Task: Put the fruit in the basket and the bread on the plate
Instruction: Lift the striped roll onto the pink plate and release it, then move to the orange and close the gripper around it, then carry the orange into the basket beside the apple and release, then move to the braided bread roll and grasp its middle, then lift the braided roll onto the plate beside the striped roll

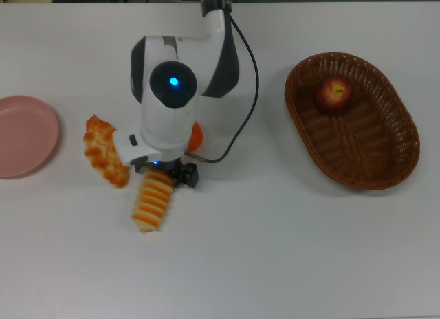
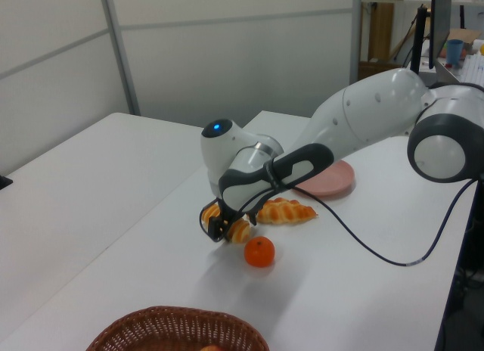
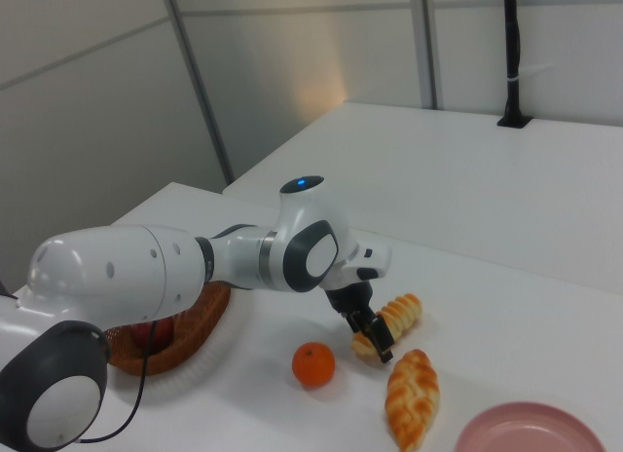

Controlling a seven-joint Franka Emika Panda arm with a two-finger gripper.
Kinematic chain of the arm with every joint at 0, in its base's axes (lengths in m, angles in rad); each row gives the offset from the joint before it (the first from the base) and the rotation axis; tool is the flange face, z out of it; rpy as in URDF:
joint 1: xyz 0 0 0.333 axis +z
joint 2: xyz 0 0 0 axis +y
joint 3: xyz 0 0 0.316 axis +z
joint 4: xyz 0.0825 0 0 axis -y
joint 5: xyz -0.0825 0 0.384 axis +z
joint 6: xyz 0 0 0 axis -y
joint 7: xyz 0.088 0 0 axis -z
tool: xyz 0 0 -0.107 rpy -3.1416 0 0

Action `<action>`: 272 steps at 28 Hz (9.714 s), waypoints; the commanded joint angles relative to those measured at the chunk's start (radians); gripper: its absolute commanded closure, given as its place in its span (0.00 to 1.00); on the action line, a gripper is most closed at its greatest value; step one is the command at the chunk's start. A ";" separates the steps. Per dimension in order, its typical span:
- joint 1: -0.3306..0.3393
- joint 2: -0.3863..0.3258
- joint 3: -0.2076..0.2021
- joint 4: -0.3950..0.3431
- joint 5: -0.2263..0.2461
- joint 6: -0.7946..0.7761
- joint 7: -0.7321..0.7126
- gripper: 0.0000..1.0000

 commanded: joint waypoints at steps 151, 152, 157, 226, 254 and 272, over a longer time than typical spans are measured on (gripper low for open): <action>0.146 -0.225 0.044 -0.101 0.046 -0.271 -0.119 1.00; 0.159 -0.224 0.046 -0.095 0.052 -0.276 -0.106 1.00; 0.240 -0.216 0.046 -0.070 0.063 -0.267 -0.007 1.00; -0.111 -0.303 -0.020 -0.200 0.049 -0.201 -1.001 0.00; -0.165 -0.173 -0.020 -0.243 -0.025 0.052 -0.847 0.88; -0.171 -0.262 -0.020 -0.183 0.128 0.005 -0.691 1.00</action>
